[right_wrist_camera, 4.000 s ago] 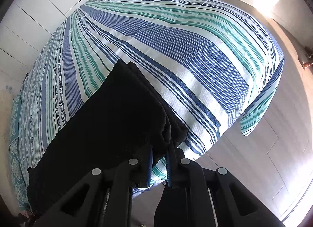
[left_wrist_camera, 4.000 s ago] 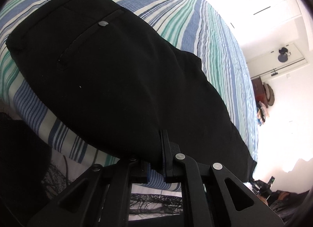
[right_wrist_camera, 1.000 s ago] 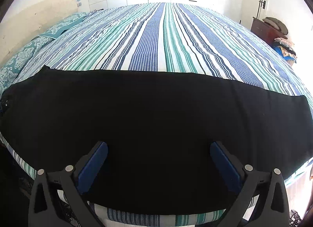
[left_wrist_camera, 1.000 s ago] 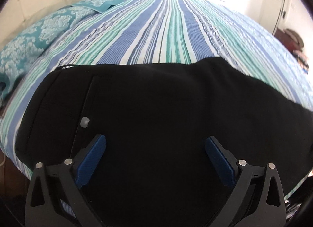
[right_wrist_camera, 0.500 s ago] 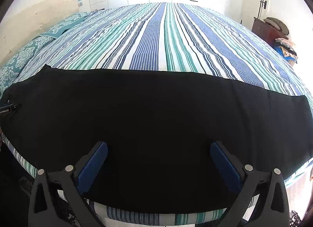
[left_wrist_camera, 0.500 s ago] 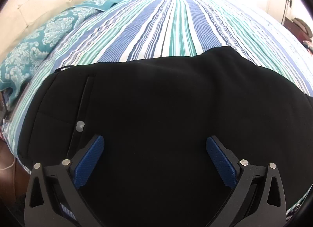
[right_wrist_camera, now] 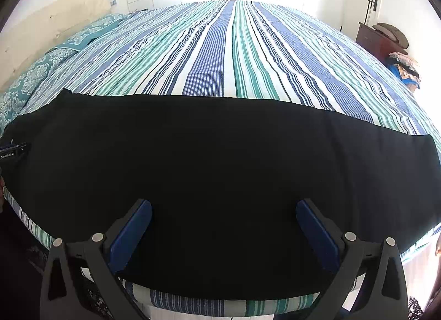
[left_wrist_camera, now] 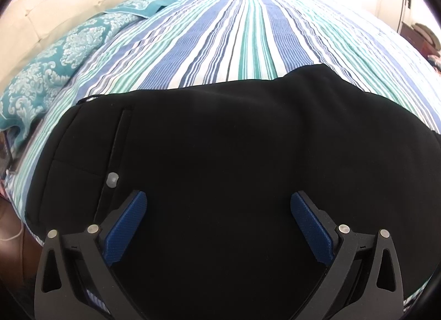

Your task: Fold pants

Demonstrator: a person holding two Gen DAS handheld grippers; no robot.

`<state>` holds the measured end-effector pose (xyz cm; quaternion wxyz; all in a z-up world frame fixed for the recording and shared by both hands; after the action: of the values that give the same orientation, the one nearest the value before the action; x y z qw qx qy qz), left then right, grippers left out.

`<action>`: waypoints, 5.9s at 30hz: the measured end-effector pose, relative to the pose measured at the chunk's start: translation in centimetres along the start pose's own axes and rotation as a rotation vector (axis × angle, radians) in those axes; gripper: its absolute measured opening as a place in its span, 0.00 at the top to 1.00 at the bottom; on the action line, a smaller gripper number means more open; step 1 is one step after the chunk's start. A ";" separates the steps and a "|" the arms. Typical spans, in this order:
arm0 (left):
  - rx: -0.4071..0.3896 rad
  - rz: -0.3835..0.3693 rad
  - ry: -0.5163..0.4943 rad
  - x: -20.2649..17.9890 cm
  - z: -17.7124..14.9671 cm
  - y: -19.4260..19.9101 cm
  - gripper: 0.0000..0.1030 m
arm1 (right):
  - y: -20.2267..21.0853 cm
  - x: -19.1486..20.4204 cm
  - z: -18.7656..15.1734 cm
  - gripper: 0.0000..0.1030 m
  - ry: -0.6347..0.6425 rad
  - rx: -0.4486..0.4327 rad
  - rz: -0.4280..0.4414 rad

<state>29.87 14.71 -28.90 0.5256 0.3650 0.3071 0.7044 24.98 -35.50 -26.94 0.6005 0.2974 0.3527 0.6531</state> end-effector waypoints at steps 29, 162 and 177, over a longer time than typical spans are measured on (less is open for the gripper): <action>-0.124 -0.255 -0.053 -6.1 1.3 7.4 0.02 | -0.2 -9.8 1.8 0.00 -0.283 0.014 -0.069; 0.017 -0.408 0.311 -3.0 -0.6 4.8 0.01 | 18.3 -5.1 8.1 0.87 -0.417 -0.226 0.728; 0.021 -0.447 0.403 0.5 -1.2 4.9 0.01 | -0.9 26.5 4.5 0.85 -0.144 0.108 0.706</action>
<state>26.22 13.89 -25.43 0.5921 0.1465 0.4853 0.6265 26.46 -8.71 -26.05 0.3450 0.4773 0.2192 0.7779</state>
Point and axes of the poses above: each gripper's, at about its wrist camera, not at the fingertips, and y roughly against the way its jaws point, x to its left, z to its top, the point moved 9 cm from there along -y, roughly the way its jaws point, and after that the axes turned 5 degrees about z, right-handed, at the moved point
